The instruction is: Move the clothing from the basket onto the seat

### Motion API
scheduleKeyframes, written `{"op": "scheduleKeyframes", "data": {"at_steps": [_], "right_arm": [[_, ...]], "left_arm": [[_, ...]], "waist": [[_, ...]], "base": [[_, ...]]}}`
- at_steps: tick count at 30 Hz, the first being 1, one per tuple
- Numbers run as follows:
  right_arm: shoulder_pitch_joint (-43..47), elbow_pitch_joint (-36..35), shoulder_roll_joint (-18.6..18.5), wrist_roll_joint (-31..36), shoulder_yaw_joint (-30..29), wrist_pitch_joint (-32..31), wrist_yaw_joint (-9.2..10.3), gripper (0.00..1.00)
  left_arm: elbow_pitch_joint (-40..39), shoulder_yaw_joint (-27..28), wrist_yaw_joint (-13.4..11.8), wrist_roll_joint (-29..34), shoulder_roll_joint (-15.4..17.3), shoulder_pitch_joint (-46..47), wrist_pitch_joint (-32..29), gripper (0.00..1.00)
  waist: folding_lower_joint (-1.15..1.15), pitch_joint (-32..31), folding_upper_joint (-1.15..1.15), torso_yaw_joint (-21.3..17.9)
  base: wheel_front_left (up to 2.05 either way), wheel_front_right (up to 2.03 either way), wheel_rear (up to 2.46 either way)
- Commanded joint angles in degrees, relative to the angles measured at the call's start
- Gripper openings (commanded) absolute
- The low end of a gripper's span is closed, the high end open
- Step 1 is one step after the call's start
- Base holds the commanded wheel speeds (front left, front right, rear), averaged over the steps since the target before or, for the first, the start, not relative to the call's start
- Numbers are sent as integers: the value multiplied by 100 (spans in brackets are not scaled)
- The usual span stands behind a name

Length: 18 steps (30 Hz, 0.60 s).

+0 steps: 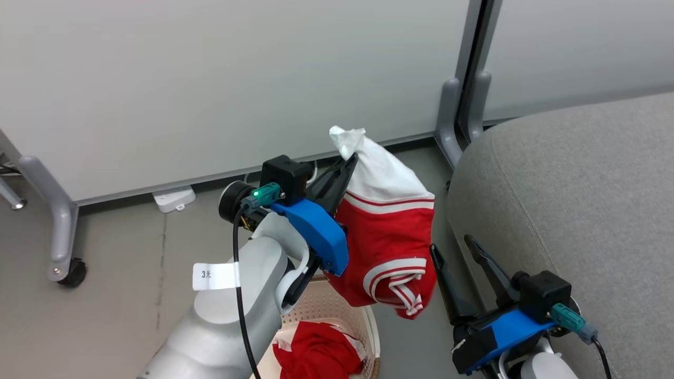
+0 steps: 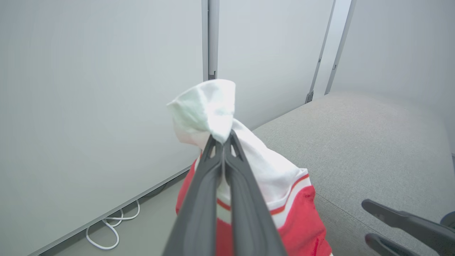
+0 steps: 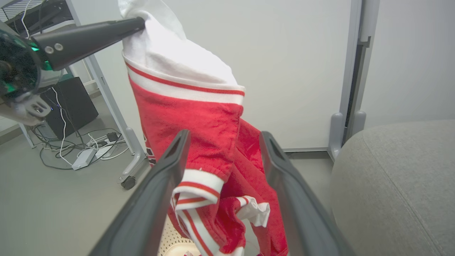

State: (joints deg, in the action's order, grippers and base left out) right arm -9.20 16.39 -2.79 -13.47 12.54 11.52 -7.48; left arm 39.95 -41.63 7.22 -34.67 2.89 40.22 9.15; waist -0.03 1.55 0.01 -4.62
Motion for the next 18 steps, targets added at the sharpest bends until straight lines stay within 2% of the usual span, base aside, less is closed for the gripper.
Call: {"op": "scheduleKeyframes", "data": {"at_steps": [1,10,18], "right_arm": [[70,-13,-18,-40,11,-12,-3,100],[143,-141,-19,-118,229,-136,-3,100],[-400,-336,-18,-399,739,-510,-3,100]], "left_arm": [[-7,-19,36,-29,6,15,-5,0],[-202,-113,-11,-264,1,58,-21,0],[-118,-188,-67,-307,2,12,-7,0]], "waist": [[3,-275,-1,267],[3,-366,-1,261],[3,-312,-1,203]], "base": [[0,0,0],[0,0,0],[0,0,0]]}}
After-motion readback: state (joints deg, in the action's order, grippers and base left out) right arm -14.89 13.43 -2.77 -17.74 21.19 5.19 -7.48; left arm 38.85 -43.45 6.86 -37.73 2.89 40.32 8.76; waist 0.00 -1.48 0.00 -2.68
